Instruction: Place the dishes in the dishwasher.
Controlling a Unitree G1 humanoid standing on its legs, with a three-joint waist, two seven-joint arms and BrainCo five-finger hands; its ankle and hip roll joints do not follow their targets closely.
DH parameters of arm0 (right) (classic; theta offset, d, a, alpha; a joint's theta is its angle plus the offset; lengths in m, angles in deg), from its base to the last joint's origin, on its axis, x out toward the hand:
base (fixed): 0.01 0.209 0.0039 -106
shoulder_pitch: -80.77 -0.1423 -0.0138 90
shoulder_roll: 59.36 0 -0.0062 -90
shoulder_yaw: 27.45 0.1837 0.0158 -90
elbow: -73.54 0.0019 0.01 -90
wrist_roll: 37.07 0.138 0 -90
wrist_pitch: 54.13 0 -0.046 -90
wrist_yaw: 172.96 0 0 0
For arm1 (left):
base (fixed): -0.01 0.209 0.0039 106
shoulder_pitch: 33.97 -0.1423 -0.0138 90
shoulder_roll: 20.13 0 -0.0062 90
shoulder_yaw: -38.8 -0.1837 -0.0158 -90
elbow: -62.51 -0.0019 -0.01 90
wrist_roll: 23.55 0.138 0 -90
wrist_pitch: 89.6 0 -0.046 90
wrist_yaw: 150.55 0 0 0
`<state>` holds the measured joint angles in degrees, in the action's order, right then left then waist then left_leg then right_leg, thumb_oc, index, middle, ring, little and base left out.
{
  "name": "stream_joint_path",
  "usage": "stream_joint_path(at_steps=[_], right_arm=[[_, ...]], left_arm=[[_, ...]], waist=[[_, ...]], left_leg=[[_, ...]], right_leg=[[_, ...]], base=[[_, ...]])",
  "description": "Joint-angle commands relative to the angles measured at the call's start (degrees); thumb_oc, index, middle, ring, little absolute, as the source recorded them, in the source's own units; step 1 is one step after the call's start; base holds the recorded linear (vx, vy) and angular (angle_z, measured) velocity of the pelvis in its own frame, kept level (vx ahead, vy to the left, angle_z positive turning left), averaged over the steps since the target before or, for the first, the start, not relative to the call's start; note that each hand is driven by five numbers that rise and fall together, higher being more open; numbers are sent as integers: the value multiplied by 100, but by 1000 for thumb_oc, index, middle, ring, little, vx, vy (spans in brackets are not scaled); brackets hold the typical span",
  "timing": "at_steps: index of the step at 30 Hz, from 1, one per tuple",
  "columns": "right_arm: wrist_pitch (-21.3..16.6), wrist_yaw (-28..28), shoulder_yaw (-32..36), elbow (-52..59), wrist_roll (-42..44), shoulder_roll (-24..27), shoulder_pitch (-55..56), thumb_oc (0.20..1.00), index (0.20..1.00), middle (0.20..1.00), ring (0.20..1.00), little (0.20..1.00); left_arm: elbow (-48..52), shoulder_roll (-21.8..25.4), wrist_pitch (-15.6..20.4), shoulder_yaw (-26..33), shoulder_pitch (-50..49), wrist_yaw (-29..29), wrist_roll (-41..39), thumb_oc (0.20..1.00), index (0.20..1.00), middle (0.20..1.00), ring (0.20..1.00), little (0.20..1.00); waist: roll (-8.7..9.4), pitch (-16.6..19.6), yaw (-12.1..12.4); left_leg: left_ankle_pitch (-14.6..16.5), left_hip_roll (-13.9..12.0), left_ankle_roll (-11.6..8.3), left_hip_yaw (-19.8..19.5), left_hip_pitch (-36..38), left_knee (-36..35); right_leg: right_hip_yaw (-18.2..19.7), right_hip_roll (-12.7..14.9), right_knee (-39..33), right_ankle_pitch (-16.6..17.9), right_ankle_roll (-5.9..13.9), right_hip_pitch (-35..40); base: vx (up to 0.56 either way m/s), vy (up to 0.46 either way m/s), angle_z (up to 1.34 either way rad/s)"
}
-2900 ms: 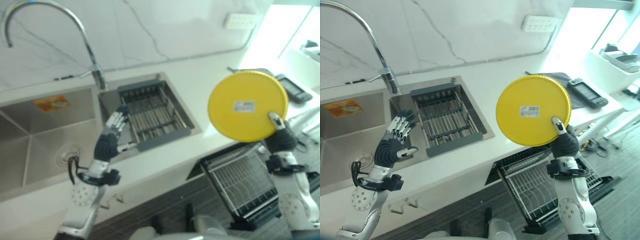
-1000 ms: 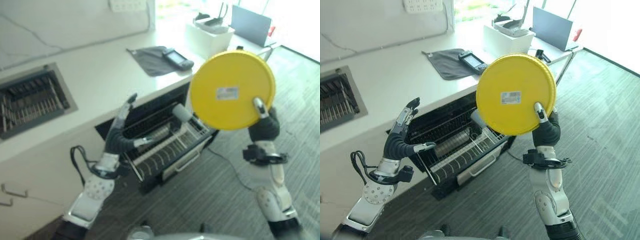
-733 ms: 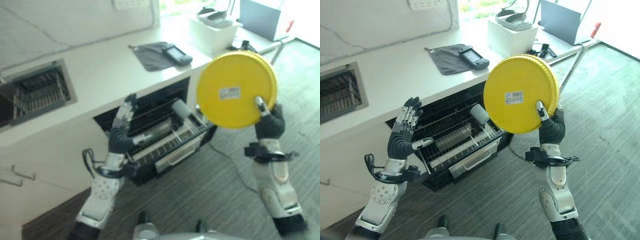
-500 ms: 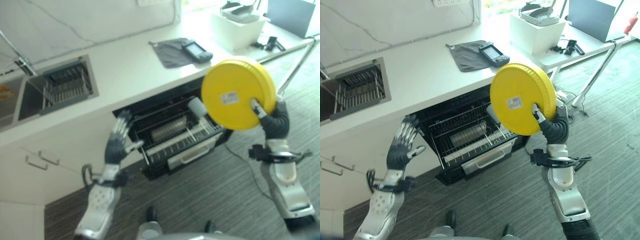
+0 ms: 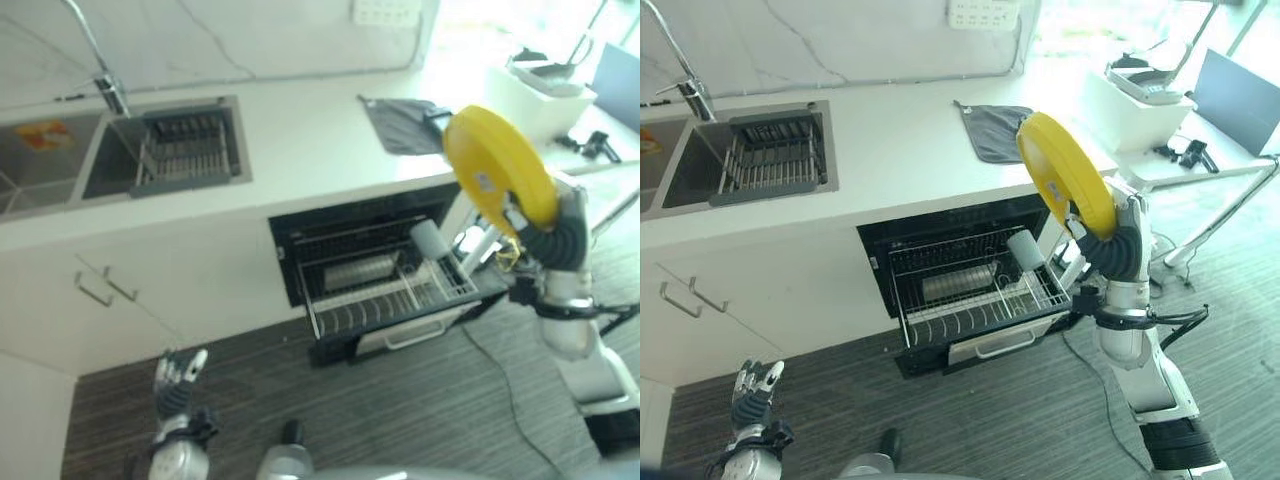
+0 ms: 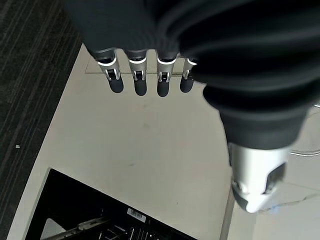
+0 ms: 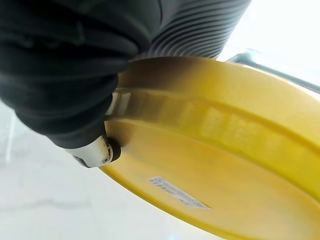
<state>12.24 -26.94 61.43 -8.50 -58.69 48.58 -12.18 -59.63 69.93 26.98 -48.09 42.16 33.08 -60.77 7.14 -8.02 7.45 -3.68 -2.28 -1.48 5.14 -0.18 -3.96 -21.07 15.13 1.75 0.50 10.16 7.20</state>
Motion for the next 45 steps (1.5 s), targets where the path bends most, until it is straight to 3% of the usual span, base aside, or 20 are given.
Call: stream_joint_path(at_steps=[1,4,5,8,11,12,14,16,18,20,24,26,33,35,45], right_arm=[[-525,-501,161,99,-295,270,-369,200,200,200,200,200],[-625,-723,21,10,-595,322,-381,200,200,200,200,200],[-696,-963,-12,-12,-994,365,-338,200,200,200,200,200],[-652,-1425,-141,-236,-1536,453,-448,200,200,200,200,200],[-481,-1985,-126,-256,-2494,730,-523,200,200,200,200,200],[-271,-2368,-154,-234,-3282,885,-532,200,200,200,200,200],[-7,-2663,-160,-172,-3776,1174,-494,200,200,200,200,200],[244,-3057,-236,-274,-4252,1447,-441,200,200,200,200,200],[433,-3392,-283,-574,-4581,1524,-422,200,200,200,200,200],[537,-3608,-343,-832,-4755,1517,-468,200,200,200,200,200],[316,-3775,-488,-1262,-4836,1442,-410,200,200,200,200,200],[231,-3679,-769,-1487,-4969,1403,-547,200,200,200,200,200],[-67,-3204,-1670,-1919,-5053,1364,-819,200,200,200,200,200],[-36,-3130,-1971,-2627,-4824,1182,-867,200,200,200,200,200],[-77,-3044,-2723,-3851,-4980,773,-1212,200,200,200,200,200]], left_arm=[[463,300,84,-150,239,-213,385,1000,1000,1000,1000,1000],[245,419,100,-210,357,-61,379,1000,1000,1000,1000,1000],[173,467,17,-169,473,-2,275,1000,1000,1000,1000,1000],[250,478,-5,-192,571,109,269,1000,1000,1000,1000,1000],[183,401,-43,-179,550,324,170,1000,1000,1000,1000,1000],[29,306,-36,-127,550,354,140,1000,1000,1000,1000,1000],[-184,186,-19,-88,516,297,198,1000,1000,1000,1000,1000],[-487,76,78,-62,424,268,171,1000,1000,1000,1000,1000],[-779,11,97,-31,411,227,138,1000,1000,1000,1000,1000],[-1195,-82,227,-7,445,150,296,1000,1000,1000,1000,1000],[-1579,-92,26,157,337,3,237,1000,1000,1000,1000,1000],[-1874,-80,94,340,340,-62,105,1000,1000,1000,1000,1000],[-2005,63,84,433,525,-186,1,1000,1000,1000,1000,1000],[-2011,68,75,338,522,-194,122,1000,1000,1000,1000,1000],[-2209,126,99,249,571,-282,65,1000,1000,1000,1000,1000]], waist=[[-290,6,12],[-323,-13,-138],[-305,-3,-232],[-302,11,-298],[-281,167,-285],[-281,194,-285],[-245,171,-263],[-279,142,-223],[-391,139,-258],[-437,176,-238],[-460,280,-151],[-449,294,-86],[-292,318,89],[-228,315,178],[-242,329,373]], left_leg=[[274,-158,146,-174,257,-104],[274,-191,105,-235,273,-104],[300,-175,94,-187,299,-104],[394,-193,84,-92,421,-104],[426,-258,30,10,547,-104],[420,-283,-28,133,565,40],[539,-258,-106,207,285,799],[416,-383,-204,161,36,869],[-17,-719,-380,404,10,355],[-17,-647,-338,184,147,0],[158,-423,-243,-13,323,-79],[224,-377,-201,-26,407,-104],[284,-378,-160,-223,264,-104],[291,-413,-161,-218,259,-104],[291,-393,-161,-335,293,-104]], right_leg=[[506,-132,988,754,-86,-676],[834,-520,434,473,-231,-765],[958,-623,-73,532,-252,-712],[990,-632,-519,716,-211,-652],[984,-750,-675,564,-291,-444],[979,-769,-675,496,-345,-376],[917,-721,-675,468,-404,-299],[791,-738,-675,417,-411,-231],[592,-761,-675,307,-396,-162],[557,-720,-675,228,-356,-127],[506,-556,-675,270,-234,-55],[456,-483,-675,291,-166,-12],[416,-451,-675,309,-79,-58],[339,-450,-675,294,-62,5],[231,-484,-675,213,-75,157]], base=[[102,-33,14],[121,-109,2],[179,-246,8],[162,-298,7],[222,-370,34],[204,-275,30],[115,-147,26],[86,-7,45],[56,101,46],[70,148,60],[118,215,10],[111,125,10],[21,6,4],[-6,-81,2],[0,-14,3]])
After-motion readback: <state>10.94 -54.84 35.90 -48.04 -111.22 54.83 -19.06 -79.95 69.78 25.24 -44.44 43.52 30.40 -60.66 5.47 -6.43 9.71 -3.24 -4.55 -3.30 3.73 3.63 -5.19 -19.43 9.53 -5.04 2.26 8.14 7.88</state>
